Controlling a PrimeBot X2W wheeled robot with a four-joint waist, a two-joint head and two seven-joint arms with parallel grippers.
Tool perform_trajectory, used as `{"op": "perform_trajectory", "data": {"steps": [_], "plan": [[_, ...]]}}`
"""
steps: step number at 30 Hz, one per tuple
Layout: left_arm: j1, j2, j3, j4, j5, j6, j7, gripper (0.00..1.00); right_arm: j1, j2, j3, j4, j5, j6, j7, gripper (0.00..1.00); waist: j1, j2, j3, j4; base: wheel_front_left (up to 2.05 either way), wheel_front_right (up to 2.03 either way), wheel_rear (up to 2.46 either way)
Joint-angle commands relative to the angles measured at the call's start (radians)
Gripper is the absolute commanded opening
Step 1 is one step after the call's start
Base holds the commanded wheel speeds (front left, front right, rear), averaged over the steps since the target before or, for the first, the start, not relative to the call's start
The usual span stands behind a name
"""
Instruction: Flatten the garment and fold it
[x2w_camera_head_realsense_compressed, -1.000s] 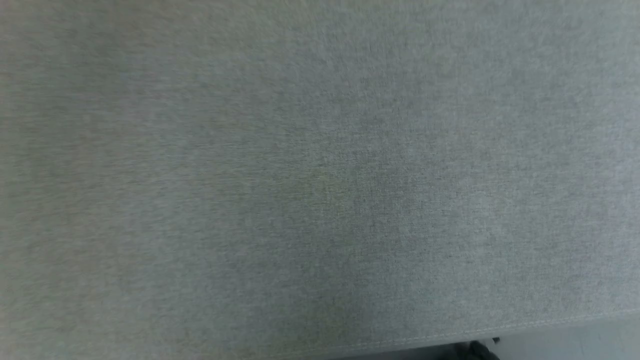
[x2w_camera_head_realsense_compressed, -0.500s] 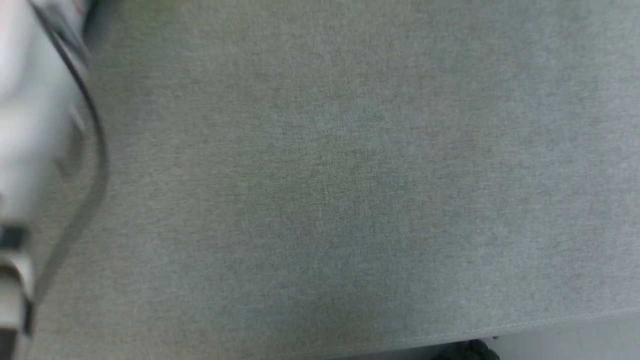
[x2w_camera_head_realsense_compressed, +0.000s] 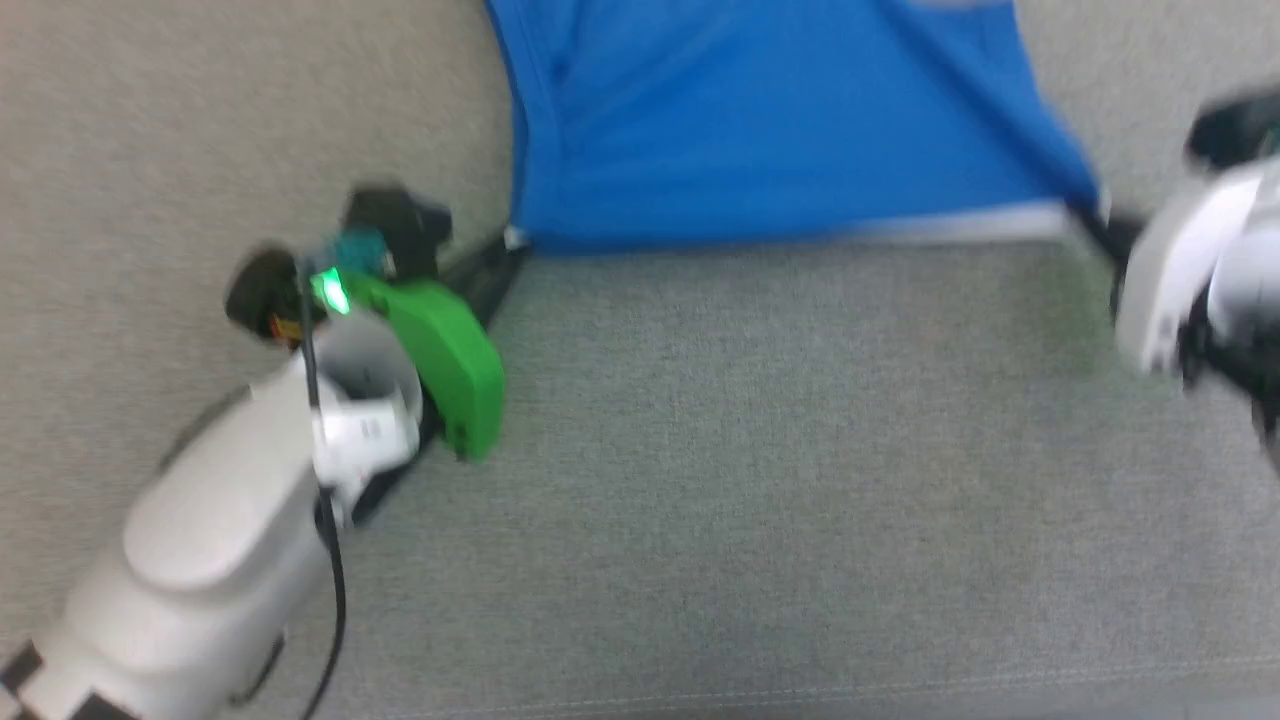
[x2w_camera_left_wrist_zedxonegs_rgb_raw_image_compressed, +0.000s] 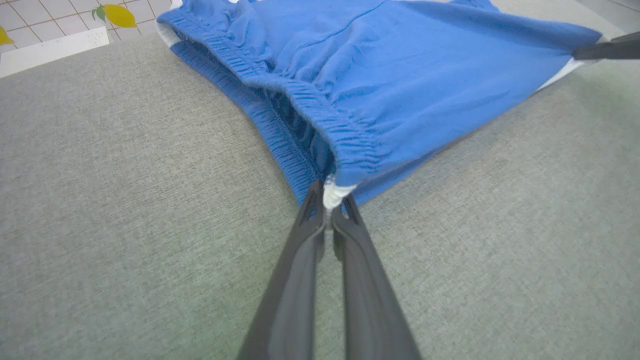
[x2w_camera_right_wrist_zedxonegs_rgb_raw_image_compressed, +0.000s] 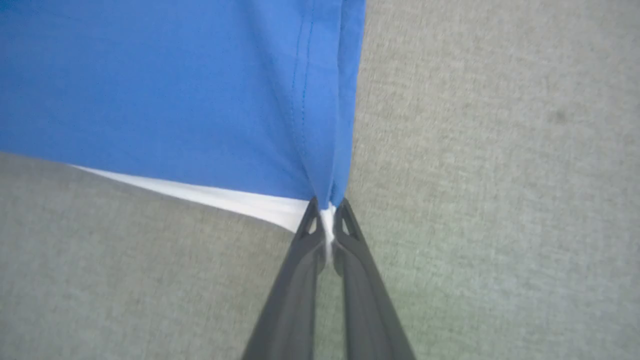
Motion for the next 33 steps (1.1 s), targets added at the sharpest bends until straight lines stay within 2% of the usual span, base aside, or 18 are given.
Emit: {"op": "perform_trajectory", "data": {"steps": [1,7,15,25,33], "plan": [[0.038,0.027,0.000,-0.009,-0.010,0.017,-0.009,0.00,0.055,-0.034,0.001,-0.019,0.013,-0.003,0.023,0.00,0.0001,-0.0001,-0.092,0.032,0.00,0.00,0.00],[0.158,0.050,-0.024,-0.079,-0.024,0.055,-0.018,0.00,0.275,-0.114,-0.019,-0.147,0.056,-0.003,0.134,0.00,0.0001,-0.0001,-0.180,0.046,0.00,0.00,0.00],[0.337,0.081,-0.094,-0.198,-0.038,0.091,-0.012,0.00,0.575,-0.183,-0.147,-0.305,0.066,-0.003,0.226,0.00,0.0001,-0.0001,-0.278,0.060,0.00,0.00,0.00],[0.480,0.100,-0.162,-0.303,-0.055,0.126,0.002,0.00,0.862,-0.149,-0.363,-0.468,0.020,-0.003,0.325,0.00,0.0001,-0.0001,-0.317,0.080,0.00,0.00,0.00],[0.434,0.077,-0.149,-0.332,-0.049,0.131,0.008,0.00,0.839,-0.091,-0.476,-0.605,0.000,-0.003,0.365,0.00,0.0001,-0.0001,-0.294,0.110,0.00,0.00,0.00]]}}
